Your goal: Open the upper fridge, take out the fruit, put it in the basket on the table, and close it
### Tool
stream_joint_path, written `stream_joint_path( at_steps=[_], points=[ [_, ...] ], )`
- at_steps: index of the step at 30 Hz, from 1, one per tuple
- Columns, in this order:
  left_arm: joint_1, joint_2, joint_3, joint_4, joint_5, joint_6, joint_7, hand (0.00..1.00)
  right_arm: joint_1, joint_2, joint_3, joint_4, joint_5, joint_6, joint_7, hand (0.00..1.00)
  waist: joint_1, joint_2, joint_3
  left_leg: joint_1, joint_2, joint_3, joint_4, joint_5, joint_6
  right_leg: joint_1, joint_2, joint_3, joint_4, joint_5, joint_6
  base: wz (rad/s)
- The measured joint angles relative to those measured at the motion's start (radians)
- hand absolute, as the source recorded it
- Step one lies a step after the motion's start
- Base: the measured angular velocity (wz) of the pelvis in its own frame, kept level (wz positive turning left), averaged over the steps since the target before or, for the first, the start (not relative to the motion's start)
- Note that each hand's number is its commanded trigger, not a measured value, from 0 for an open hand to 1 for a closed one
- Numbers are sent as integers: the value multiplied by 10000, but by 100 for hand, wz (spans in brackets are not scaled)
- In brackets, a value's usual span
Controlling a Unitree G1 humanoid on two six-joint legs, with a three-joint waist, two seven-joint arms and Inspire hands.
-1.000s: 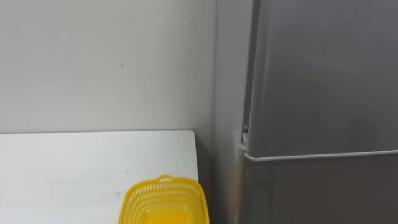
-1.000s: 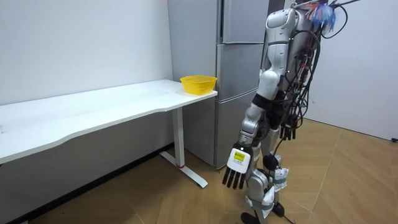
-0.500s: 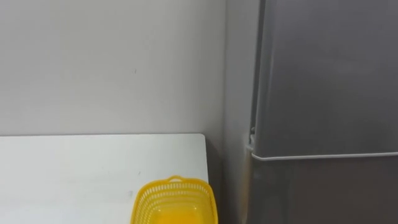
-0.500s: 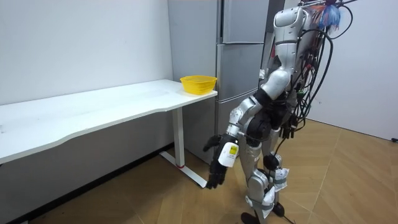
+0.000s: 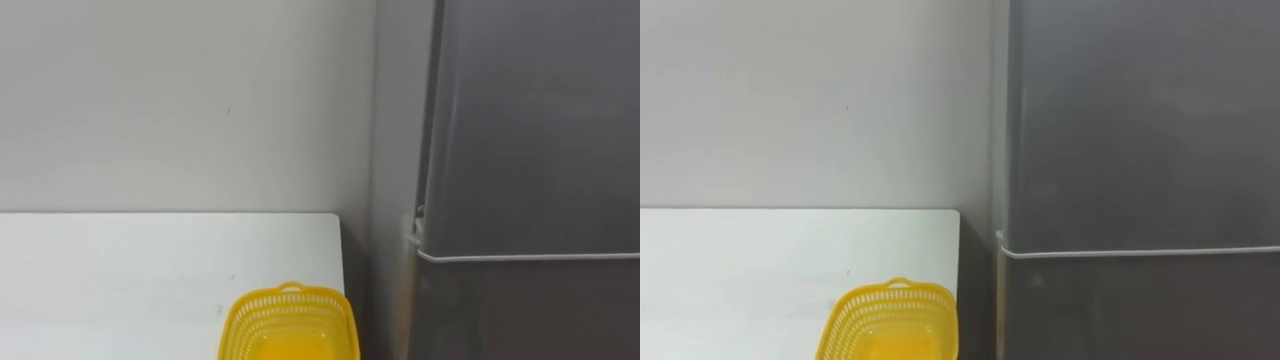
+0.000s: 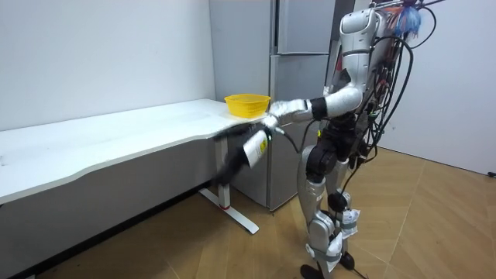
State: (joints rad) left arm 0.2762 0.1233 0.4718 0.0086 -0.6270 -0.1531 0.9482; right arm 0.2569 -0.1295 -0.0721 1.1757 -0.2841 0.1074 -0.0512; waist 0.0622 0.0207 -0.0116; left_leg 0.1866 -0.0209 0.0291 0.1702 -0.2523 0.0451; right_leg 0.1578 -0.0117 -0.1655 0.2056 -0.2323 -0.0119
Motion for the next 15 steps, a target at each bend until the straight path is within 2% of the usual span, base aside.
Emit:
stream_joint_path(
  at_steps=[3, 6, 9, 11, 14, 15],
  points=[
    [-18, 541, 97, -1680, 1121, -103, -68, 0, -24, -11, 3, 70, 38, -67, 16, 0, 31, -28, 27, -28, -5, -56, -4, 0, 0, -5, 5, -12, -10, 0, 0, 1],
    [-45, 668, 362, -3169, 1748, -207, -511, 0, -29, -6, 32, 253, 43, -109, 158, 0, -38, -6, 52, 5, -20, -64, -1, 1, 2, 14, -5, -16, -14, -6, 9, 0],
    [-117, 685, 359, -4014, 2035, -199, -1217, 0, -137, -2, -81, 374, 51, -143, 357, 0, -90, 1, 68, 7, -22, -83, 33, 1, 3, 68, -3, -29, -49, -5, 9, 2],
    [-131, 685, 346, -4568, 2041, -195, -1702, 0, -202, -7, -276, 552, 14, -211, 535, 0, -277, -42, 100, -49, -54, -175, 98, -1, 4, 77, -38, -128, -54, -8, 13, 10],
    [-627, 827, 99, -4990, 2042, -167, -2641, 0, -288, -13, -378, 557, -102, -192, 914, 0, -443, -19, 160, -221, -56, -279, 194, -2, 5, 6, -30, -155, -187, 4, 26, 12],
    [-831, 972, -137, -5126, 2025, -130, -3091, 0, -271, -13, -381, 556, -231, -189, 1061, 0, -528, -12, 184, -248, -63, -321, 203, -1, 5, -3, -31, -177, -193, 8, 29, 6]
  ],
)
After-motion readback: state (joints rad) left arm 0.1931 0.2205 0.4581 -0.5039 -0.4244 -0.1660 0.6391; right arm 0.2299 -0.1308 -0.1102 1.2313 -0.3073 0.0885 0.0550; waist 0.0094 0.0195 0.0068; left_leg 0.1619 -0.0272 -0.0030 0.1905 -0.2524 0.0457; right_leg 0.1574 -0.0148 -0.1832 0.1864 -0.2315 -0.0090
